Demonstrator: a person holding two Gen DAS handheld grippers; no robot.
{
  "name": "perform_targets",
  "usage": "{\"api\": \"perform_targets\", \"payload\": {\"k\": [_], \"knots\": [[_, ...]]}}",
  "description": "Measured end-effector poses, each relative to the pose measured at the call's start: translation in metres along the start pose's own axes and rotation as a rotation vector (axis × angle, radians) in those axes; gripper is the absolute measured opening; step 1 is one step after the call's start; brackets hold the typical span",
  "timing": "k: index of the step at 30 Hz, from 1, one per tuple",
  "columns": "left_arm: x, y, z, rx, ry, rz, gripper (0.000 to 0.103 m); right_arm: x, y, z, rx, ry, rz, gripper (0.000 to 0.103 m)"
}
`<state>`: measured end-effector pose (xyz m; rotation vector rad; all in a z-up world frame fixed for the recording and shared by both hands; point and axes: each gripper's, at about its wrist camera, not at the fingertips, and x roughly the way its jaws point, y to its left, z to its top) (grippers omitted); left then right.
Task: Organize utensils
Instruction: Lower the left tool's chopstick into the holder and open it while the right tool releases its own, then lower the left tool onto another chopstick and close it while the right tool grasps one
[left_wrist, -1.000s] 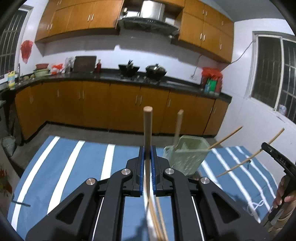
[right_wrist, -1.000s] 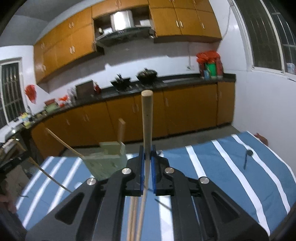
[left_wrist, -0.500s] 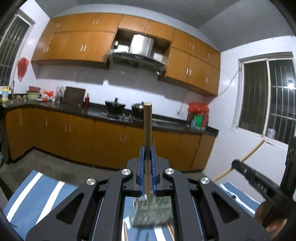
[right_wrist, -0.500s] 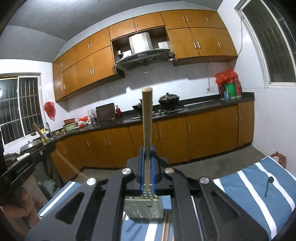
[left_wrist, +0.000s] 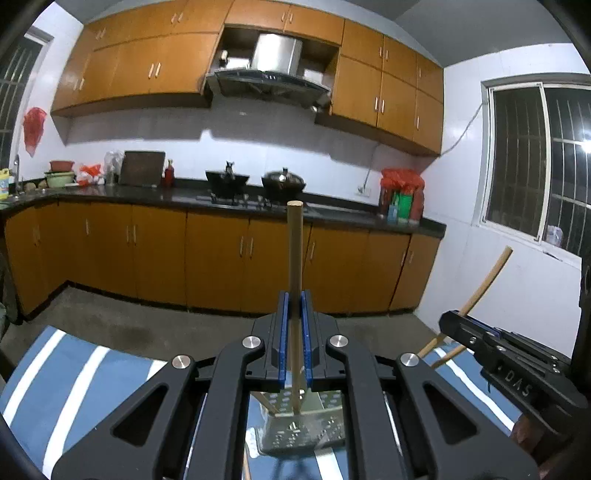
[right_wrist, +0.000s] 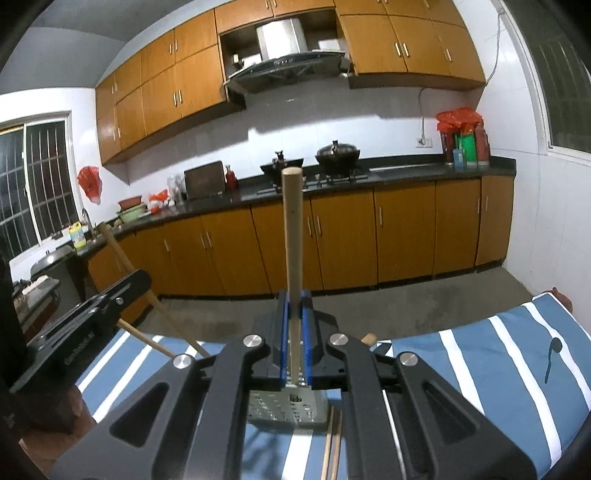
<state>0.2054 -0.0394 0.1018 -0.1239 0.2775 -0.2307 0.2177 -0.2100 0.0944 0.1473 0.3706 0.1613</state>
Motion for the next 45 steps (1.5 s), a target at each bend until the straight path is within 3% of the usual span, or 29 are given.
{"api": "perform_targets", "payload": {"k": [4, 8, 16, 21, 24, 28, 31, 36, 42, 45], "knots": [[-0.003, 0.000, -0.001, 0.002, 0.005, -0.009, 0.009, -0.007, 0.003, 0.000, -0.011, -0.021, -0.002, 0.022], [-0.008, 0.006, 0.004, -0.012, -0.005, -0.008, 0.028, -0.021, 0.001, 0.005, -0.004, -0.056, -0.004, 0.029], [-0.047, 0.017, 0.016, -0.060, -0.083, -0.013, 0.034, -0.064, -0.024, 0.006, 0.027, -0.121, -0.080, 0.040], [-0.081, 0.035, 0.002, -0.088, -0.095, 0.045, 0.039, -0.068, -0.061, -0.021, 0.076, -0.032, -0.190, 0.041], [-0.082, 0.045, -0.020, -0.072, -0.031, 0.114, 0.039, -0.049, -0.079, -0.056, 0.089, 0.109, -0.224, 0.041], [-0.065, 0.065, -0.070, -0.065, 0.153, 0.178, 0.039, -0.022, -0.085, -0.106, 0.106, 0.295, -0.191, 0.029], [-0.053, 0.078, -0.107, -0.102, 0.296, 0.177, 0.038, -0.007, -0.074, -0.145, 0.093, 0.401, -0.143, 0.025], [-0.046, 0.082, -0.149, -0.118, 0.421, 0.148, 0.034, 0.003, -0.054, -0.187, 0.064, 0.489, -0.109, 0.025], [-0.041, 0.074, -0.175, -0.108, 0.499, 0.105, 0.029, 0.010, -0.044, -0.199, 0.032, 0.531, -0.110, 0.024], [-0.036, 0.069, -0.182, -0.105, 0.527, 0.087, 0.026, 0.013, -0.044, -0.204, 0.003, 0.539, -0.149, 0.009]]}}
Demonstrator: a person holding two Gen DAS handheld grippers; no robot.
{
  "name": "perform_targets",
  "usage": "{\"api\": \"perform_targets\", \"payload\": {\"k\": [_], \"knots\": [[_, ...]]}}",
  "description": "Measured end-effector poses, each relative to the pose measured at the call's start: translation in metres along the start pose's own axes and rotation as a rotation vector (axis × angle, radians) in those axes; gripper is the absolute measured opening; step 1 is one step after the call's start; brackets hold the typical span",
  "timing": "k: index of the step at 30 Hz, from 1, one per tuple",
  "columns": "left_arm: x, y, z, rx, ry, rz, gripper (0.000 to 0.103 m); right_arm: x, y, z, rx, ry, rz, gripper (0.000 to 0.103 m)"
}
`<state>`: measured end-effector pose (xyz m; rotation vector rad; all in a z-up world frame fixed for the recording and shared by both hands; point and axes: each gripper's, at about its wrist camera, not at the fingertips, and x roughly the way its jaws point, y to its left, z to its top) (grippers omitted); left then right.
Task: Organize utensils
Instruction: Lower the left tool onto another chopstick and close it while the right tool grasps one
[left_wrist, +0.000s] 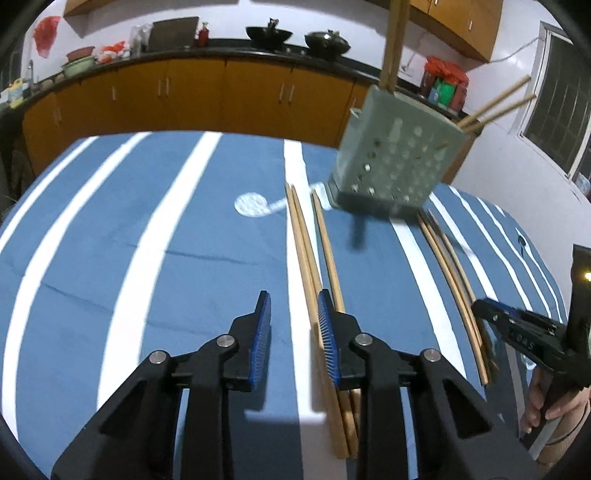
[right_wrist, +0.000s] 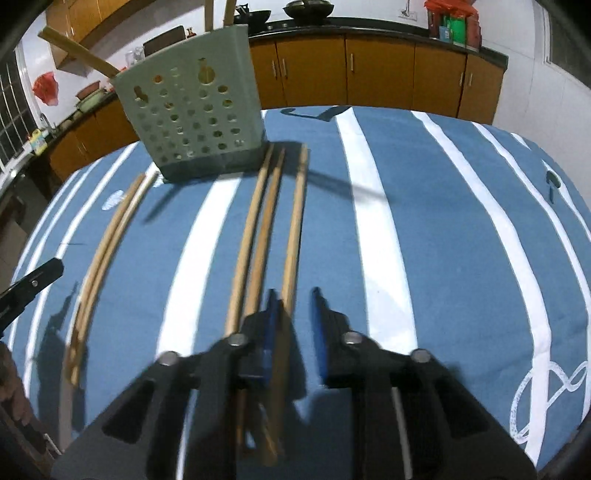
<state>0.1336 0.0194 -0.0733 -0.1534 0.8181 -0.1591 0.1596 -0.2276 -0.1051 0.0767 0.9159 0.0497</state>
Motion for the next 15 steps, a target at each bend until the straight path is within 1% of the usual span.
{"api": "perform_targets", "payload": {"k": [5, 8, 13, 15], "knots": [[0.007, -0.006, -0.007, 0.016, 0.034, -0.023, 0.021, 0.001, -0.021, 0.004, 0.062, -0.006, -0.055, 0.009], [0.011, -0.007, -0.011, 0.022, 0.051, -0.026, 0.019, 0.001, -0.031, 0.005, 0.080, -0.007, -0.064, 0.009], [0.018, -0.010, -0.014, 0.039, 0.084, -0.015, 0.016, 0.002, -0.033, 0.004, 0.077, -0.010, -0.065, 0.009], [0.018, -0.012, -0.014, 0.049, 0.082, -0.009, 0.016, 0.003, -0.032, 0.004, 0.073, -0.011, -0.067, 0.009]]}}
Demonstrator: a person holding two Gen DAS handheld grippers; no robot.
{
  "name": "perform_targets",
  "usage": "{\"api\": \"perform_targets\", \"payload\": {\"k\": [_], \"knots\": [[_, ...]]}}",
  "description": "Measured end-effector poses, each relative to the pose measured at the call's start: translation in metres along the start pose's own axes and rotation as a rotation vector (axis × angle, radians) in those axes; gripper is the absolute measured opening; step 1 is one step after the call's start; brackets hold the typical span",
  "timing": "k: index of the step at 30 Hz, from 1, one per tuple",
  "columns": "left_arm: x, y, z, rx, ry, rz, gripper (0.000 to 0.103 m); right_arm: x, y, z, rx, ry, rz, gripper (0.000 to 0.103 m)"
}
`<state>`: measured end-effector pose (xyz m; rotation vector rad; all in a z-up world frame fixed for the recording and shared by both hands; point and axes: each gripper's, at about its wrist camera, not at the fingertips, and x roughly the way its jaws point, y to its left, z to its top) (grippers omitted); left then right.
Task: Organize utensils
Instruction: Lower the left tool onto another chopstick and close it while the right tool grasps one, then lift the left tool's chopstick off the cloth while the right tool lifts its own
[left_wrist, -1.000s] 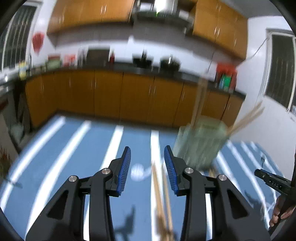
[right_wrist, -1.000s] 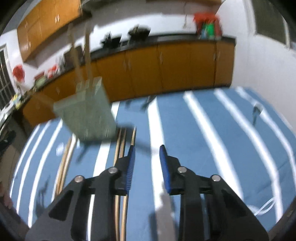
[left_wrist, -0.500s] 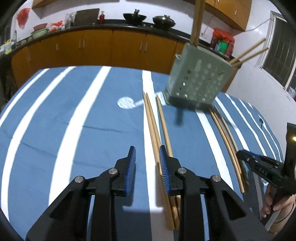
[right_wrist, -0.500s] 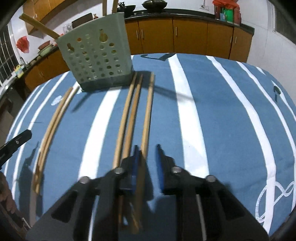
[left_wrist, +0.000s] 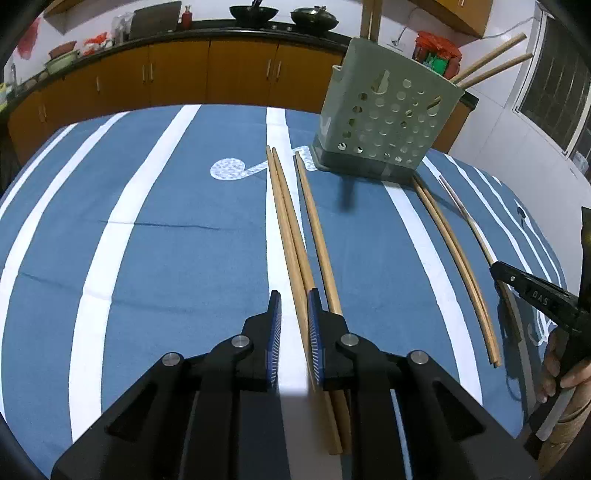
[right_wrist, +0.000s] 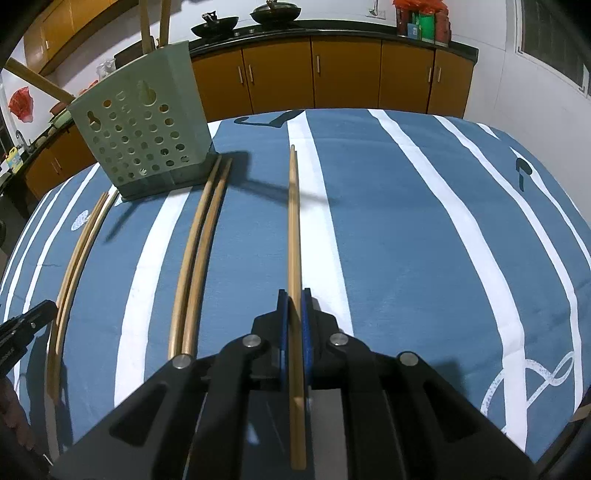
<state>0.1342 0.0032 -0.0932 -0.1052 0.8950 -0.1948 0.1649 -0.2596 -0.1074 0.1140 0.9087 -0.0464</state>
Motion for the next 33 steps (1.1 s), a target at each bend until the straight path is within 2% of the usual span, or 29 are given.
{"api": "perform_targets", "payload": {"k": [6, 9, 15, 19, 23, 33], "knots": [[0.004, -0.005, 0.002, 0.023, 0.013, 0.030, 0.015, -0.002, 0.000, -0.002, -0.010, -0.003, -0.013, 0.009], [0.005, -0.006, 0.002, 0.026, 0.008, 0.038, 0.011, -0.003, 0.002, -0.004, -0.020, -0.004, -0.010, 0.012], [0.007, 0.006, 0.009, 0.005, 0.001, 0.065, 0.008, -0.002, 0.016, -0.004, -0.077, -0.006, 0.025, 0.009], [0.008, 0.028, 0.016, -0.036, -0.009, 0.110, 0.008, 0.002, 0.015, 0.000, -0.065, -0.018, -0.003, 0.008], [0.008, 0.045, 0.021, -0.075, -0.024, 0.134, 0.008, 0.006, 0.000, 0.007, -0.029, -0.042, -0.098, 0.009], [0.007, 0.049, 0.021, -0.089, -0.032, 0.123, 0.009, 0.007, -0.008, 0.007, -0.019, -0.055, -0.101, 0.011]]}}
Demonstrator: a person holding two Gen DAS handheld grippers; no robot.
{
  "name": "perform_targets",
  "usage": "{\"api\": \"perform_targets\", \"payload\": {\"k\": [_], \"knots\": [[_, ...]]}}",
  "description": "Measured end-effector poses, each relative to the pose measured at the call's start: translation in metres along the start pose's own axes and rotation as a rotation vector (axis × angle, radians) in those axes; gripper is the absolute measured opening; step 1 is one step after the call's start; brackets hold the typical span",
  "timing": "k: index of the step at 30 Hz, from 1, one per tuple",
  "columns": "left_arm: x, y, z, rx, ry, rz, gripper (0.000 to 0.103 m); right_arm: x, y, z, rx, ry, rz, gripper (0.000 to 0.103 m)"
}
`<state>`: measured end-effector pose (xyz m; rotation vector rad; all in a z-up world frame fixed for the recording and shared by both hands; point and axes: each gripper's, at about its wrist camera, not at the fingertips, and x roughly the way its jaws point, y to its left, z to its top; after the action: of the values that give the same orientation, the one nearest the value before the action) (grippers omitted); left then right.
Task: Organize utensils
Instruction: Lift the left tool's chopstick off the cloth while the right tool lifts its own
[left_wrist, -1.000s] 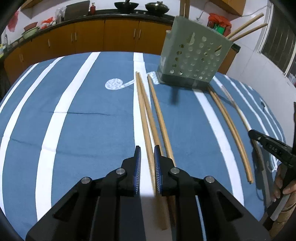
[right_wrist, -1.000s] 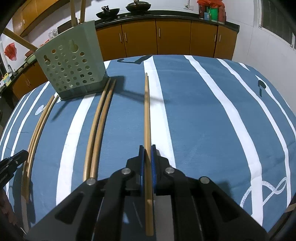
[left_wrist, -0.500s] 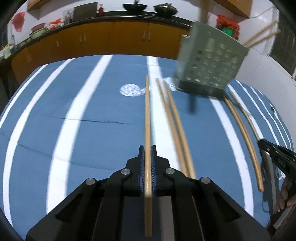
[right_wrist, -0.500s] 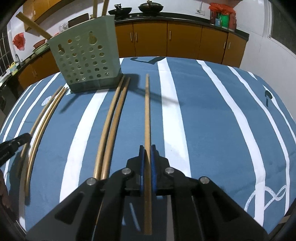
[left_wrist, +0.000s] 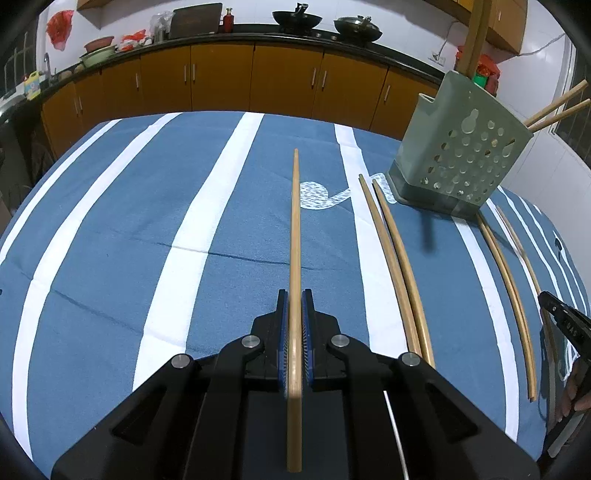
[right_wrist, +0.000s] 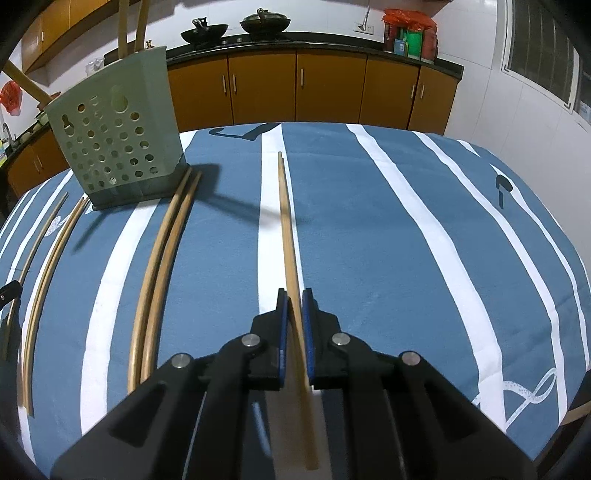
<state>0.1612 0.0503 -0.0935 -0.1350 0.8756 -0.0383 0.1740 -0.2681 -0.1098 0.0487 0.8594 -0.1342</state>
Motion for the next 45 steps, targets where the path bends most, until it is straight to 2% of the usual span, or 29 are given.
{"api": "perform_targets", "payload": {"k": [45], "knots": [[0.0006, -0.0006, -0.0011, 0.006, 0.000, 0.016, 0.009, 0.0026, -0.0056, -0.0001, 0.019, 0.002, 0.024, 0.011]]}}
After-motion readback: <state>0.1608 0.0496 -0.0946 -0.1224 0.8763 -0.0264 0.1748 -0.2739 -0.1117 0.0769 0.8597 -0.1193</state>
